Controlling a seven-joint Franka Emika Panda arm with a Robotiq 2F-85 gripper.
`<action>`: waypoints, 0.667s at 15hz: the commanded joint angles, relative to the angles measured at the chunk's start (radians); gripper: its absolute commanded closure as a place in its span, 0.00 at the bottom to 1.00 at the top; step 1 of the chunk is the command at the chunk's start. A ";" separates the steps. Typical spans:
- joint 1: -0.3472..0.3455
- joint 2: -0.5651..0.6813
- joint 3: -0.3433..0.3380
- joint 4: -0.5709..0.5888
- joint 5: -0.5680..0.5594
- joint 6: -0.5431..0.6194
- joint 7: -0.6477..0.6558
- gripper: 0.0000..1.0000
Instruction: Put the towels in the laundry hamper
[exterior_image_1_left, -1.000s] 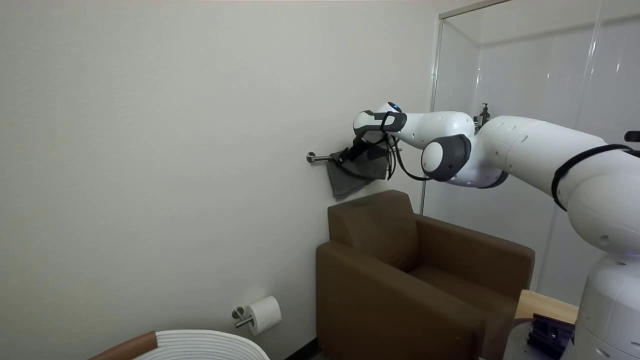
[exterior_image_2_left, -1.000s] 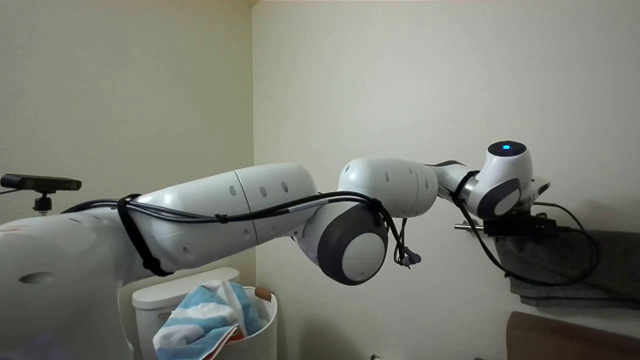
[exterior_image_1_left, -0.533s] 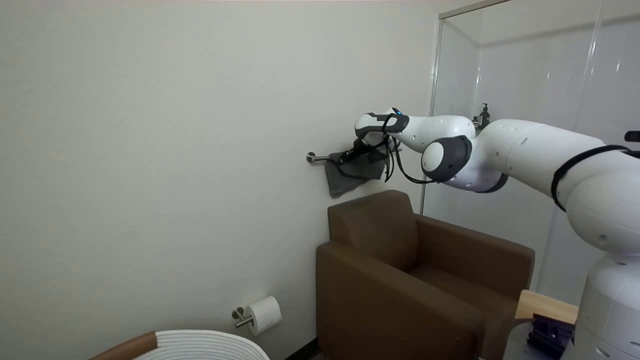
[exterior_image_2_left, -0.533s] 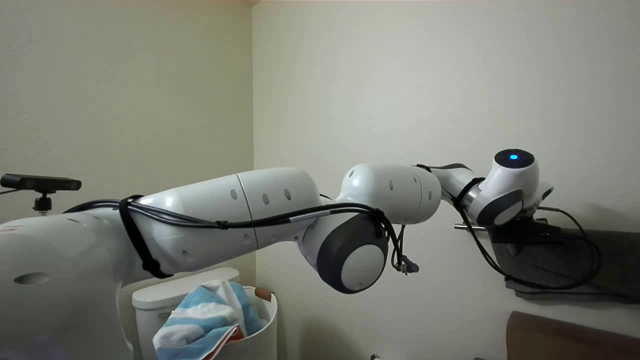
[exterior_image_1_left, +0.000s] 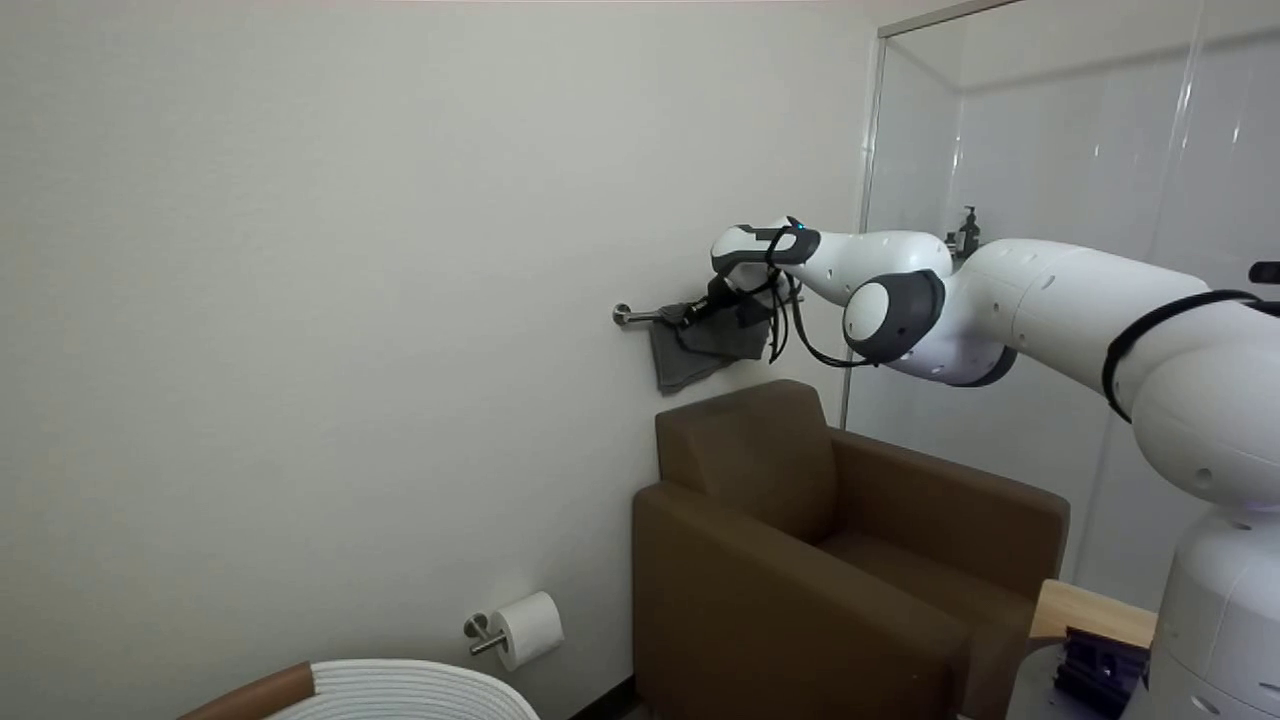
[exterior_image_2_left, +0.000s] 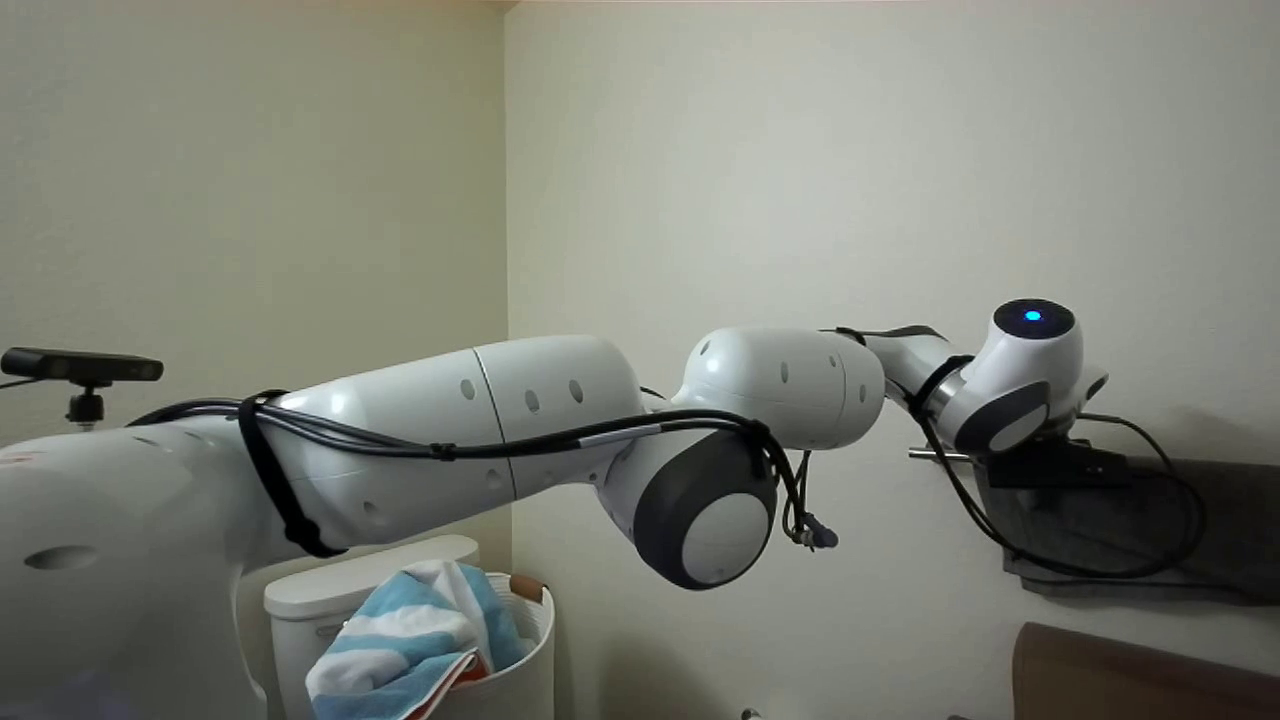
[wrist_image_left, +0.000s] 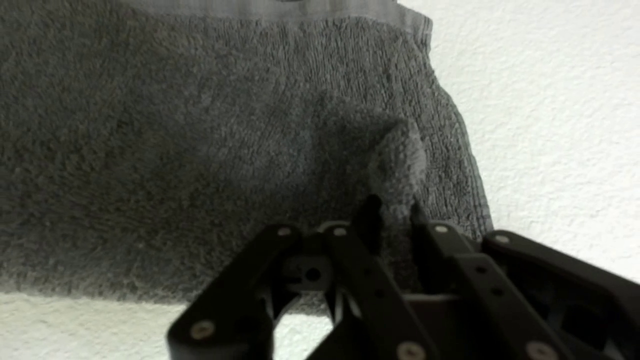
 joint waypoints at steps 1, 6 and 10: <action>0.001 -0.004 0.010 0.000 0.026 0.016 -0.055 0.92; 0.048 -0.062 -0.090 0.004 -0.055 -0.109 0.044 0.91; 0.126 -0.135 -0.237 0.008 -0.175 -0.142 0.166 0.92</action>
